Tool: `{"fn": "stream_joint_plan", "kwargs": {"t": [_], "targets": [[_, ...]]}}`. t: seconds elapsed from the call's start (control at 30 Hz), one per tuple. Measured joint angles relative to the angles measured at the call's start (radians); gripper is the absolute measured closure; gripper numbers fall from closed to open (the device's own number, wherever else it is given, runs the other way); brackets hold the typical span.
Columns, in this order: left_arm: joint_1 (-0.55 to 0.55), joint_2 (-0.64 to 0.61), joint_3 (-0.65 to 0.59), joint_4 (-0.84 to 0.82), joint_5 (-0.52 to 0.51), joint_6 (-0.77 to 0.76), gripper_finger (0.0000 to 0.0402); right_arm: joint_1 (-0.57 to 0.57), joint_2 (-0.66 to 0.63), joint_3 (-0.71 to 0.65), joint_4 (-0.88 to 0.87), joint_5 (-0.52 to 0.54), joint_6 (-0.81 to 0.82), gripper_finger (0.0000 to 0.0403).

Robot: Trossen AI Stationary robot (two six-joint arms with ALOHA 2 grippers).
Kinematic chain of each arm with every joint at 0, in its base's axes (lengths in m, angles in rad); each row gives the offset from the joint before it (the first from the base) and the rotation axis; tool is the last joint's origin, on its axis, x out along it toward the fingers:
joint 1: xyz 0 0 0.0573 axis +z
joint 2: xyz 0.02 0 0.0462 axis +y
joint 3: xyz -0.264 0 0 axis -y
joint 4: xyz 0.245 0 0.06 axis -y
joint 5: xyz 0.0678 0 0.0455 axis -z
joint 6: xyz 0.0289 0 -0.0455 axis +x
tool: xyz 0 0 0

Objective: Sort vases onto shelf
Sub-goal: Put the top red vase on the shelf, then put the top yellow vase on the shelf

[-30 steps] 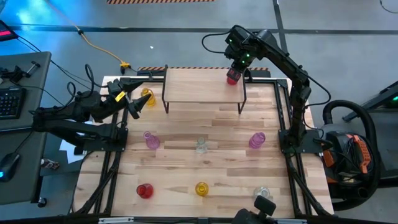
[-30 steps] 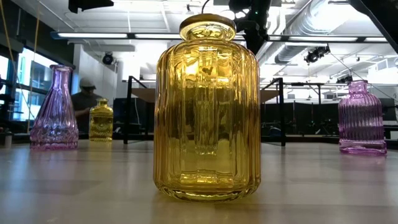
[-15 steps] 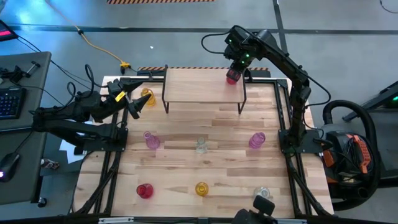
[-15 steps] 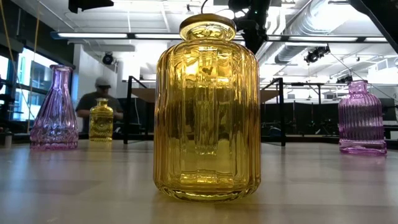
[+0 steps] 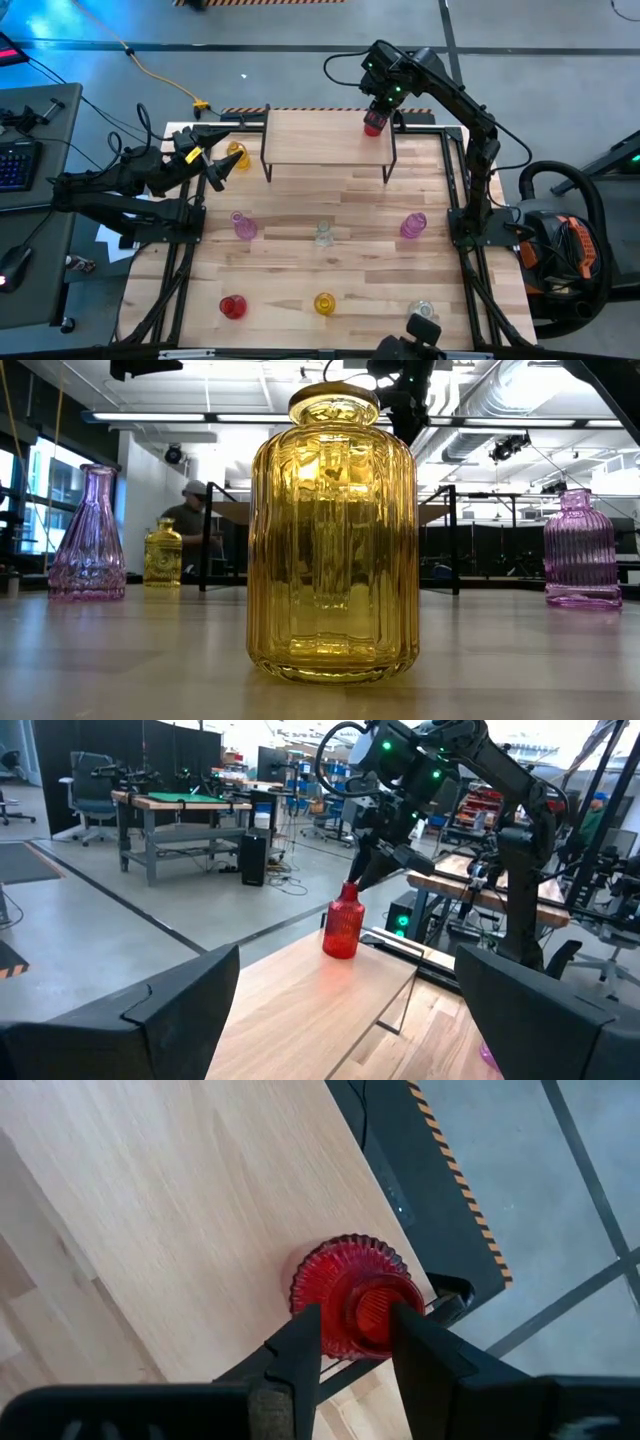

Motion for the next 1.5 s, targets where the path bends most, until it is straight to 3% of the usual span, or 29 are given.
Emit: {"fn": "stream_joint_plan", "kwargs": {"t": [0.27,0.9,1.5], "targets": [[0.0,0.0,0.0,0.0,0.0,0.0,0.0039,0.0,0.0,0.004,0.001,0.087,0.002,0.0304],[0.0,0.0,0.0,0.004,0.0,-0.001,0.0039,0.045,-0.011,0.048,0.006,0.049,0.012,0.0304],[0.001,0.035,-0.001,0.126,-0.005,0.052,0.0039,0.151,-0.125,0.048,0.007,0.049,0.243,0.0304]]}}
